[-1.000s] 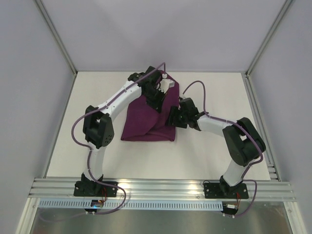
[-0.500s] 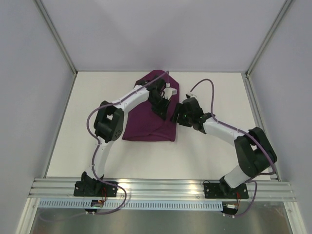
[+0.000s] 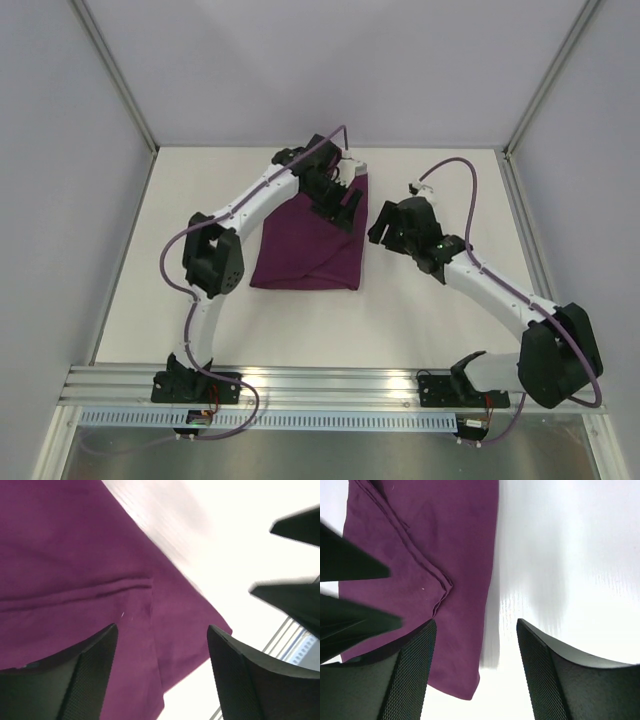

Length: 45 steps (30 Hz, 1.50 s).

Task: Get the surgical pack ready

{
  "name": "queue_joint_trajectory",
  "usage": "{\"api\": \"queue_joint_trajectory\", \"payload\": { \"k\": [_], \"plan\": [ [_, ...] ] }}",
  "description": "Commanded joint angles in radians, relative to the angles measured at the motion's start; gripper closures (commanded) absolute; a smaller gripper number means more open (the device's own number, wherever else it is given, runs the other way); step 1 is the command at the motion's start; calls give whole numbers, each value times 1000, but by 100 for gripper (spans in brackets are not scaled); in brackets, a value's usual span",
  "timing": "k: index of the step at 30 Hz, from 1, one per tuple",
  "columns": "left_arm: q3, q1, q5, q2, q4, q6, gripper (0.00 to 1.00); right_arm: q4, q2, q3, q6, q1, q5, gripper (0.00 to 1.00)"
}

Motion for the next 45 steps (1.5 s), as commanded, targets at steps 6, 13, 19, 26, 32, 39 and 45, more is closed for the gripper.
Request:
{"api": "queue_joint_trajectory", "payload": {
  "k": [6,13,19,26,32,39,45],
  "plan": [
    [-114,46,-318,-366,-71,134,5,64,110,73,-78,-25,-155,31],
    [-301,293,-318,-362,-16,96,3,50,377,241,-121,-53,-247,23],
    [-436,353,-243,-288,102,111,4,145,513,263,-134,-73,-398,31],
    [-587,353,-116,-291,204,90,19,223,501,171,-139,-73,-435,58],
    [-636,353,-119,-268,210,91,38,219,509,154,-160,-73,-453,78],
    [-770,353,-39,-386,233,111,44,236,469,107,-165,-70,-569,85],
    [-899,351,34,-522,183,148,44,231,350,-14,-128,-60,-614,80]
  ]
}}
